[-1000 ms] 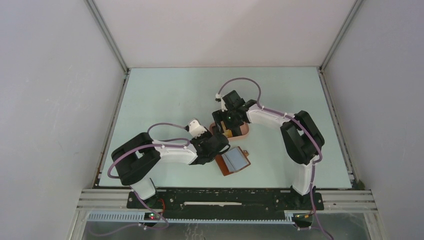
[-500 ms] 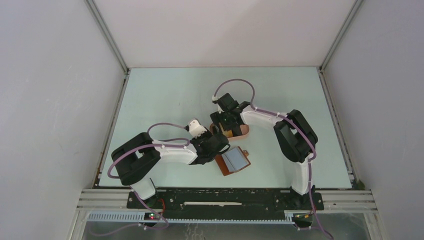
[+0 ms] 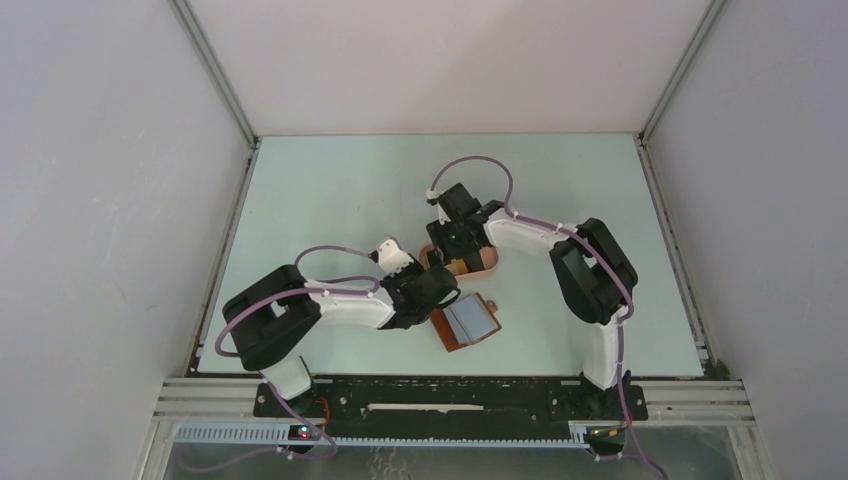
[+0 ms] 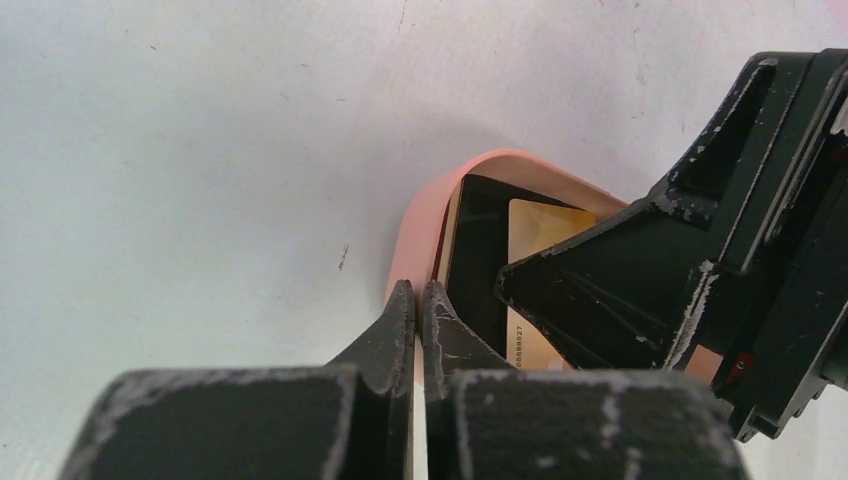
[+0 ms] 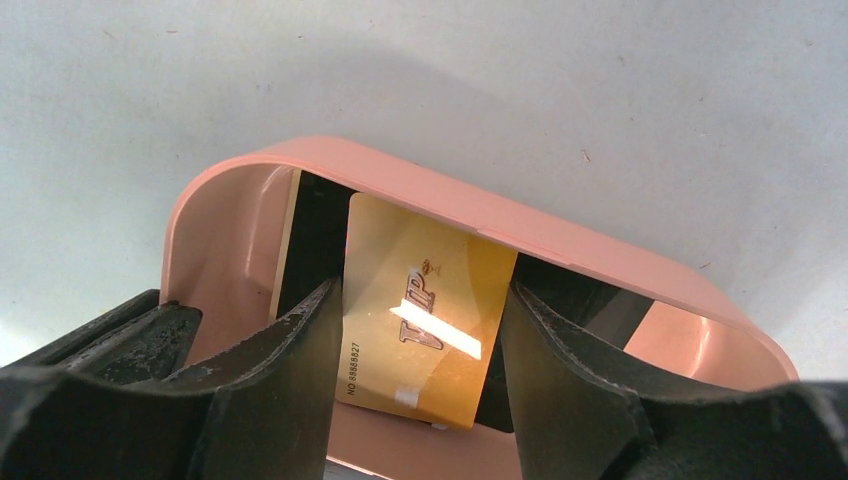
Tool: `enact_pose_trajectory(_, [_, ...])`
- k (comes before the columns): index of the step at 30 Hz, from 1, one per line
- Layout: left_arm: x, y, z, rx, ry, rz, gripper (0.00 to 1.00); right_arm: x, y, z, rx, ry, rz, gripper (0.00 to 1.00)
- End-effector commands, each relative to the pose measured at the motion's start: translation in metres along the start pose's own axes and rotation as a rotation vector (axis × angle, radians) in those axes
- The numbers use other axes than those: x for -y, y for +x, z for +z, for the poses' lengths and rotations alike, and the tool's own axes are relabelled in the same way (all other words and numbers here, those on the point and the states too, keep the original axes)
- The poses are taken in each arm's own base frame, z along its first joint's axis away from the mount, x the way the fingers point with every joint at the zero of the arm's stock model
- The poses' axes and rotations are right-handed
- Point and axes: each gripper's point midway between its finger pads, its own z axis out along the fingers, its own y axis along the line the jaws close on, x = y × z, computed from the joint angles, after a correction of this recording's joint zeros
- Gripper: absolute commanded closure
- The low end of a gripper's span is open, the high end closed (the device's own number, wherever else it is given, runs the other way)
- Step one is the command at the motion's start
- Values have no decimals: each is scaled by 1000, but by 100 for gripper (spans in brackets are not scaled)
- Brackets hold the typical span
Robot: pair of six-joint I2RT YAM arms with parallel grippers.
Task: Put the credit cards into the card holder
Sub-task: Pick up the credit card from the storage box.
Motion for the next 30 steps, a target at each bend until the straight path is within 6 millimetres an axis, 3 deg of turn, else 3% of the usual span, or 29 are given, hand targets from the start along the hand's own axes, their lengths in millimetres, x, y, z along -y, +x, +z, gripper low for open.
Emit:
enact_pose_trajectory(1, [12, 0, -3, -21, 23, -51, 99, 8, -8, -14, 28, -23, -1, 45])
enact_pose_trajectory(5, [14, -4, -5, -19, 26, -53, 94, 12, -13, -22, 44, -65, 26, 46])
enact_pose_trajectory(12, [16, -11, -10, -13, 40, -56, 76, 13, -20, -37, 69, -176, 77, 46])
enact_pose_trajectory(22, [20, -34, -31, -31, 110, 4, 40, 4, -25, -53, 58, -385, 204, 46])
enact_pose_trajectory(30, [19, -33, -55, -184, 312, 37, 25, -2, -25, -60, 34, -504, 270, 46])
